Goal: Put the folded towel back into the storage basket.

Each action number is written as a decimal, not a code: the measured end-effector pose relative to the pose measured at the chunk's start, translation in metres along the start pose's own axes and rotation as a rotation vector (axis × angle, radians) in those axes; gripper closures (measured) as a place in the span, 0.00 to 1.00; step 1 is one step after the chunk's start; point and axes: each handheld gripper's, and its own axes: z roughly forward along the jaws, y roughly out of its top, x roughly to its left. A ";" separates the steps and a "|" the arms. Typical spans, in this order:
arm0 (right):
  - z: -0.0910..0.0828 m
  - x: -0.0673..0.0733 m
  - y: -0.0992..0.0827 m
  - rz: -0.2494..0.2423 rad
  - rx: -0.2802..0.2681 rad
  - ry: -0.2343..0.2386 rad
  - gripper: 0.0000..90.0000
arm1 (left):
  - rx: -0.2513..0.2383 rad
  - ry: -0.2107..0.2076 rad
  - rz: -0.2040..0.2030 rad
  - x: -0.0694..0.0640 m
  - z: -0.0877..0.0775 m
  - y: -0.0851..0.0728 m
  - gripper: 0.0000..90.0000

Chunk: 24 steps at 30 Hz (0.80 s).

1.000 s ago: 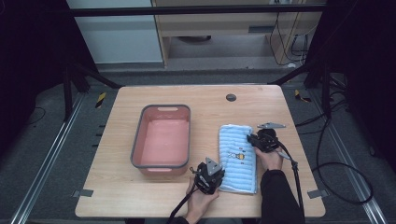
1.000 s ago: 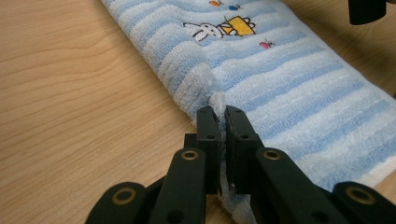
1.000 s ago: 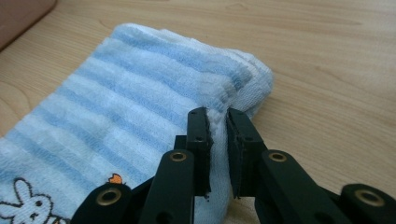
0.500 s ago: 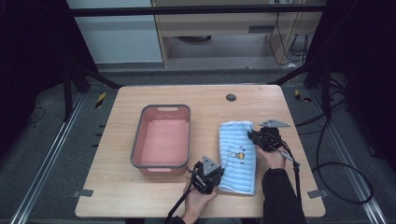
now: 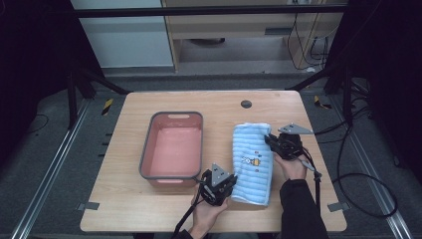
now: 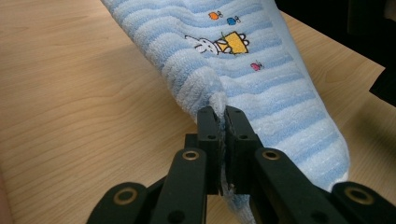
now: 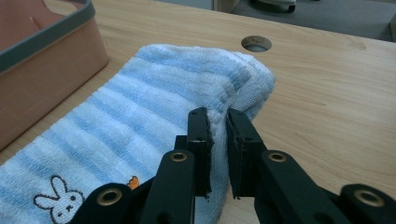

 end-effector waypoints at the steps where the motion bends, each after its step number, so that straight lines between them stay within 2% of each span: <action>1: -0.001 0.000 0.001 -0.009 0.002 -0.005 0.90 | -0.002 0.000 0.000 0.000 -0.001 0.001 0.95; 9: -0.010 0.007 0.013 -0.027 -0.032 -0.021 0.90 | -0.025 -0.005 0.010 0.000 -0.009 0.009 0.96; 18: -0.019 0.014 0.026 -0.038 -0.064 -0.024 0.90 | -0.057 -0.009 0.022 0.001 -0.026 0.022 0.96; 24: -0.024 0.018 0.035 -0.037 -0.098 -0.024 0.90 | -0.076 0.000 0.049 0.002 -0.037 0.035 0.96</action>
